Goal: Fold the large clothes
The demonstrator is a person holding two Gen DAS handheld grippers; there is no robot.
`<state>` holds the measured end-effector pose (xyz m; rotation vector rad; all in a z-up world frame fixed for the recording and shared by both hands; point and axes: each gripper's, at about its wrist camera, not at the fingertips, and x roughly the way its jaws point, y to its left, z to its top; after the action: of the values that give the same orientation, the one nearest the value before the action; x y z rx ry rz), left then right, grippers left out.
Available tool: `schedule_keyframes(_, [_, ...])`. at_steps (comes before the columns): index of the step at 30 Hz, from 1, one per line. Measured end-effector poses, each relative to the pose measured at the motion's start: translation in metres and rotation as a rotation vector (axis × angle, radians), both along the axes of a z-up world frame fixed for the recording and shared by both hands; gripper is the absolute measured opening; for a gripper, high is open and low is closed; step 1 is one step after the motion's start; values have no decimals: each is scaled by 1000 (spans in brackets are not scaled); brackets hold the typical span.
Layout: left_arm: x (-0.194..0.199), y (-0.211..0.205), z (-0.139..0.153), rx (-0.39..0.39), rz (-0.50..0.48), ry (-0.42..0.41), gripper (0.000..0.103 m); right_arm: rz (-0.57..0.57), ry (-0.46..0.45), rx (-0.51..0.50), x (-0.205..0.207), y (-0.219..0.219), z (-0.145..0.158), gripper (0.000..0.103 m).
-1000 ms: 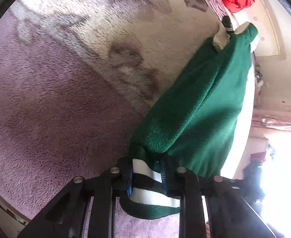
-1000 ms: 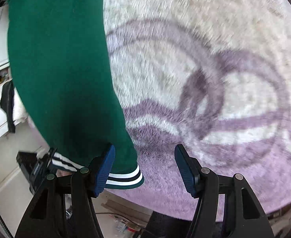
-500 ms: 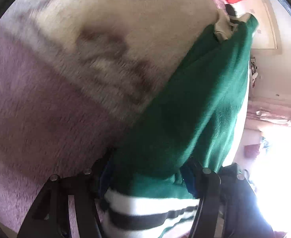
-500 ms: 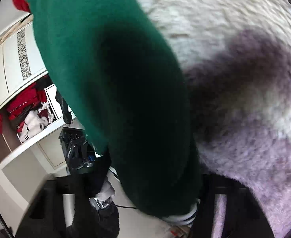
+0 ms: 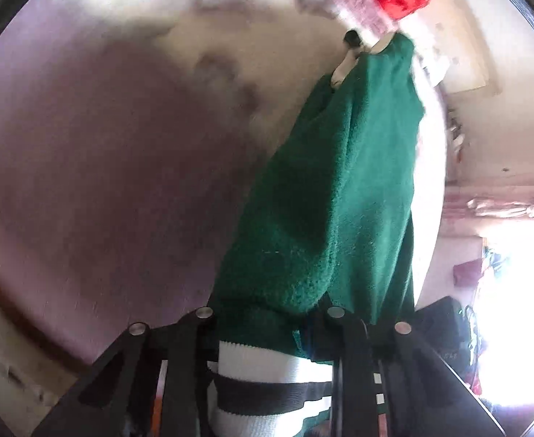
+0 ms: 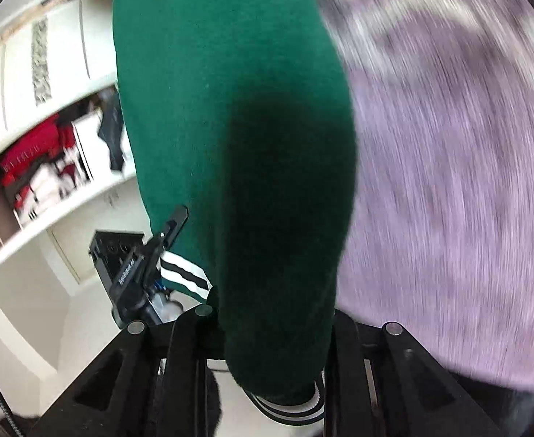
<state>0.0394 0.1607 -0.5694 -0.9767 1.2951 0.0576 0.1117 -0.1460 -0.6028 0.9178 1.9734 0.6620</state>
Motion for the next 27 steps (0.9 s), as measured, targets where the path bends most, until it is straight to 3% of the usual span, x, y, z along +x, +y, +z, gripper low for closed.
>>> schedule_keyframes(3, [-37, -2, -16, -51, 17, 143, 27, 94, 69, -53, -46, 0, -8, 23])
schedule_keyframes(5, [-43, 2, -15, -90, 44, 169, 28, 97, 106, -97, -45, -5, -16, 29])
schedule_keyframes(7, [-40, 6, -1, -54, 28, 171, 28, 97, 142, -132, -30, 1, -18, 36])
schedule_keyframes(8, [-39, 10, 8, -22, 16, 178, 31, 102, 119, -158, -22, 0, -13, 40])
schedule_keyframes(10, [-37, 18, 25, 3, 17, 186, 36, 106, 66, -212, 0, -9, 3, 64])
schedule_keyframes(13, [-25, 28, 53, 38, 15, 168, 44, 95, -10, -280, 23, -26, 31, 66])
schedule_keyframes(14, [-10, 33, 64, 64, 5, 150, 50, 82, -35, -297, 35, -22, 44, 67])
schedule_keyframes(19, [108, 31, 74, 58, -65, -13, 53, -38, -111, -402, 78, -52, 68, 68])
schedule_keyframes(23, [255, 7, 68, 106, -225, -136, 53, -141, -140, -469, 117, -83, 64, 68])
schedule_keyframes(27, [364, -8, 50, 211, -325, -154, 53, -232, -208, -526, 168, -98, 69, 68])
